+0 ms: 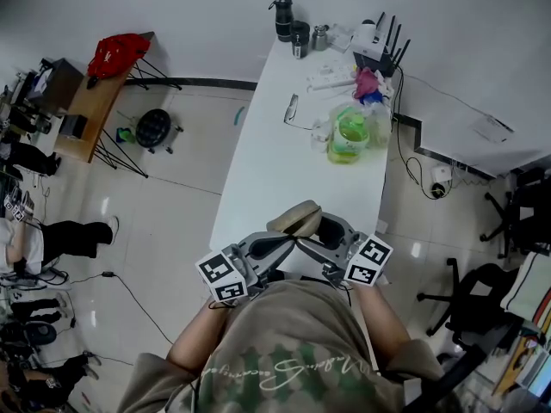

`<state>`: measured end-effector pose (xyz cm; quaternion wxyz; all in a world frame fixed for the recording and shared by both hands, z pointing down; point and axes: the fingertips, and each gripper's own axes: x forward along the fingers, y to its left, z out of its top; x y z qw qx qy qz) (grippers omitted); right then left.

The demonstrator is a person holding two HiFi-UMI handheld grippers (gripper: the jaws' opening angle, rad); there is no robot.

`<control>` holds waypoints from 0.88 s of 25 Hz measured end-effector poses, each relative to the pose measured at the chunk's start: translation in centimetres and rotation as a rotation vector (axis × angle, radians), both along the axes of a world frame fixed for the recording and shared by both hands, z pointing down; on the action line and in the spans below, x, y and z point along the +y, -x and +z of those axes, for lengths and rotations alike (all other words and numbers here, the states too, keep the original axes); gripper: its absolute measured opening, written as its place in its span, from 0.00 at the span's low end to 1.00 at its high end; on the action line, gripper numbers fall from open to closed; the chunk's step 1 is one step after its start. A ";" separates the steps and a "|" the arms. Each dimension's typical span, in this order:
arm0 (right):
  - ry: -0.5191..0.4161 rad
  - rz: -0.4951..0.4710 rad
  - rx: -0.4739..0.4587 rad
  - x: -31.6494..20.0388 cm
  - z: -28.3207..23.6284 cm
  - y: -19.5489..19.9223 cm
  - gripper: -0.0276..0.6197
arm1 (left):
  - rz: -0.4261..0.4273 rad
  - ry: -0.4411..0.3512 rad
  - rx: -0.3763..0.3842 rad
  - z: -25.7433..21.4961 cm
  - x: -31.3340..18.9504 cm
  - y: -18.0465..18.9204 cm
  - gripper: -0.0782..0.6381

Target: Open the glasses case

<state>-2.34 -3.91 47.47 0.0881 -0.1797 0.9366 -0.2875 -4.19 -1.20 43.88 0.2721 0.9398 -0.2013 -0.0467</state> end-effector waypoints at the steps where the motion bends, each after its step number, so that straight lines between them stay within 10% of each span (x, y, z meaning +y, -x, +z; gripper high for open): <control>1: 0.011 0.005 -0.017 0.0 0.0 -0.1 0.51 | 0.003 -0.007 -0.004 -0.1 0.0 0.0 0.12; 9: 0.037 0.025 -0.077 -0.5 -0.4 -0.9 0.51 | -0.208 0.101 0.156 -0.3 -3.3 4.9 0.12; 15: 0.039 0.014 -0.071 -0.5 -0.9 -0.7 0.51 | -0.186 -0.218 -0.333 1.7 -3.9 4.4 0.16; 22: 0.074 0.059 -0.071 -1.1 -0.6 -1.7 0.51 | -0.138 -0.160 -0.264 1.7 -3.0 3.2 0.38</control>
